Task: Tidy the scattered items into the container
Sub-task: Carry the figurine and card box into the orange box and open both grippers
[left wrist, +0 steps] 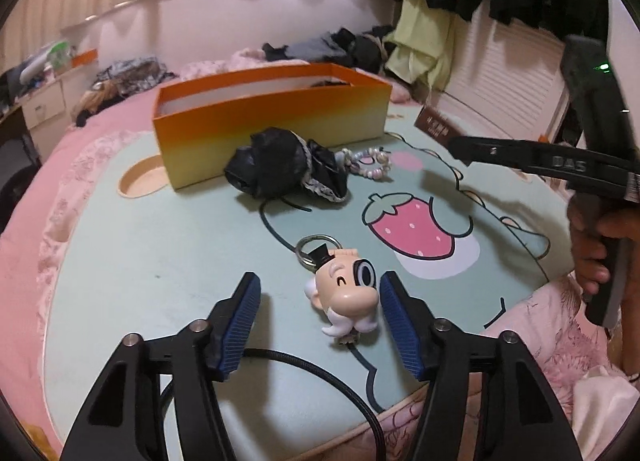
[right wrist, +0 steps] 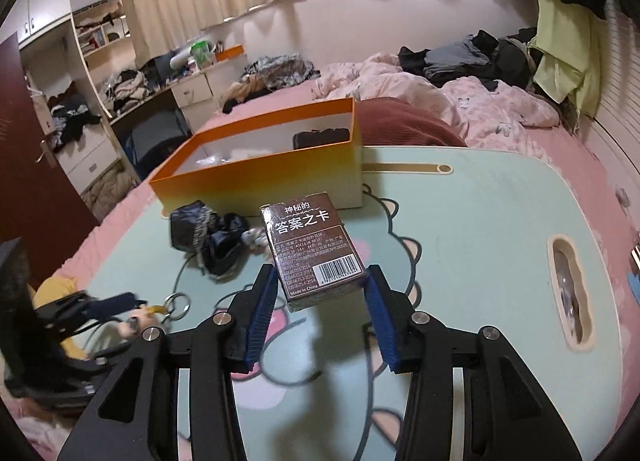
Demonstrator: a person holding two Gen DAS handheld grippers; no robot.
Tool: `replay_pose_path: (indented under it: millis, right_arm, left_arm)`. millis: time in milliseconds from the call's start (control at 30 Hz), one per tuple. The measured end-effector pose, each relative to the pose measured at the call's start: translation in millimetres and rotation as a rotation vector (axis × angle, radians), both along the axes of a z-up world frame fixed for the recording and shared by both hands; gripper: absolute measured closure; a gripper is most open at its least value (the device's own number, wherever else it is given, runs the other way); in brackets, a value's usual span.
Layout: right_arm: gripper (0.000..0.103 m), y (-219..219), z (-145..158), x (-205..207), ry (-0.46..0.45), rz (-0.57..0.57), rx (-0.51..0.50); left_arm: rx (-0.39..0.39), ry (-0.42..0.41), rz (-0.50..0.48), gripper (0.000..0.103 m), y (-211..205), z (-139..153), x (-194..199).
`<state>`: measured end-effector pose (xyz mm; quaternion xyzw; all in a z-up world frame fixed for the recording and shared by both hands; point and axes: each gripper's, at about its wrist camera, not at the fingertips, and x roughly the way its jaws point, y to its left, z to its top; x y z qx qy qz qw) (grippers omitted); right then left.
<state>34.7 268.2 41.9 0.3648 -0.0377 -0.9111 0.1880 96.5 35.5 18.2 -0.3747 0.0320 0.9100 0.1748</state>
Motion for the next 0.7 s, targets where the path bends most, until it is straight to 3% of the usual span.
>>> replay_pose_path:
  millis: [33, 100, 367, 567, 700]
  right_arm:
    - [0.057, -1.3, 0.7, 2.1, 0.002, 0.003, -0.003]
    - [0.057, -3.2, 0.5, 4.1, -0.002, 0.014, -0.011]
    - [0.057, -6.6, -11.0, 6.2, -0.021, 0.016, -0.017]
    - [0.057, -9.0, -6.1, 8.3, -0.012, 0.025, -0.019]
    - [0.057, -14.6, 7.7, 2.7, 0.021, 0.038, 0.000]
  left_arm:
    - [-0.009, -0.007, -0.001, 0.060, 1.4, -1.2, -1.6]
    - [-0.029, 0.000, 0.003, 0.068, 2.8, -1.7, -3.2]
    - [0.006, 0.034, -0.015, 0.068, -1.8, 4.6, -0.1]
    - [0.069, 0.075, 0.003, 0.068, -13.6, 28.6, -8.2]
    - [0.069, 0.115, 0.034, 0.068, -22.1, 50.5, -26.3]
